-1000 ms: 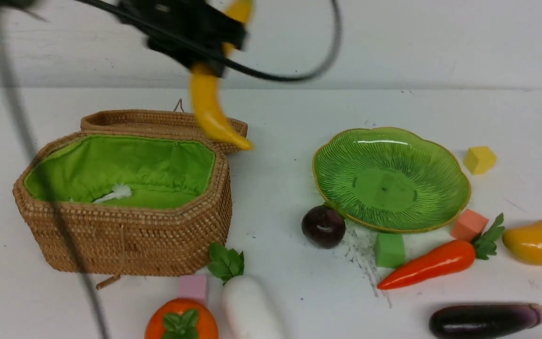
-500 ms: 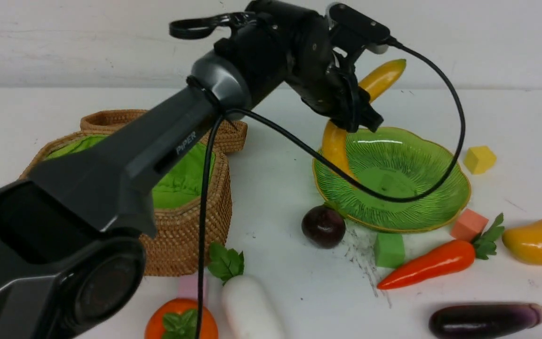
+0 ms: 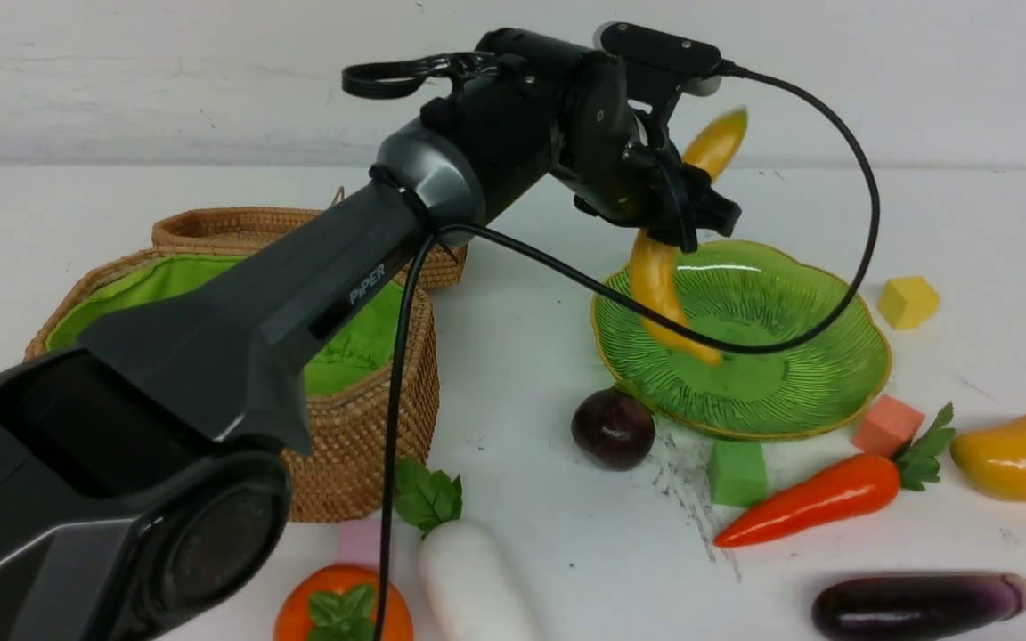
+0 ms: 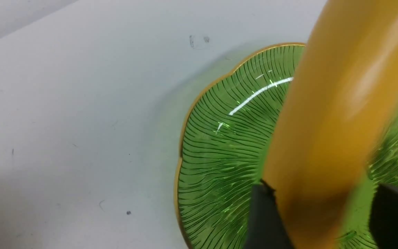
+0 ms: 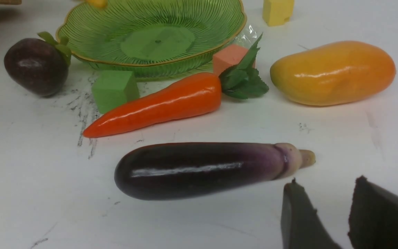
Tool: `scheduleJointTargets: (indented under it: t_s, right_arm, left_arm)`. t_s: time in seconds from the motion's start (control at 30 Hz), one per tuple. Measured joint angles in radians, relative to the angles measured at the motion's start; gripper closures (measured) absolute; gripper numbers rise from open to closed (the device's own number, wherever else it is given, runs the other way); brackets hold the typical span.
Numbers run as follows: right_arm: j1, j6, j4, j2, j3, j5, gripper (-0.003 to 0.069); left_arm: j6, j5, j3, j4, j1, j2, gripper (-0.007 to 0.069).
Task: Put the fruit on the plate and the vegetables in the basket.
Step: Use the left arm to grab a banana and put it into the right plate, then grab a tomato with your left arm and place it on the plate on the right.
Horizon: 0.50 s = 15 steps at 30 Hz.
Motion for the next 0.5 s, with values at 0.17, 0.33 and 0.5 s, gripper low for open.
scheduleJointTargets:
  t_s: [0.17, 0.33, 0.5]
  right_arm:
    - [0.0, 0.0, 0.0, 0.0, 0.0, 0.0, 0.0417]
    - [0.0, 0.0, 0.0, 0.0, 0.0, 0.0, 0.0417]
    - [0.0, 0.0, 0.0, 0.0, 0.0, 0.0, 0.0417]
  left_arm:
    - [0.0, 0.005, 0.0, -0.014, 0.0, 0.0, 0.005]
    - [0.0, 0.087, -0.009, -0.018, 0.0, -0.022, 0.0024]
    - [0.0, 0.3, -0.032, 0.005, 0.0, -0.161, 0.0041]
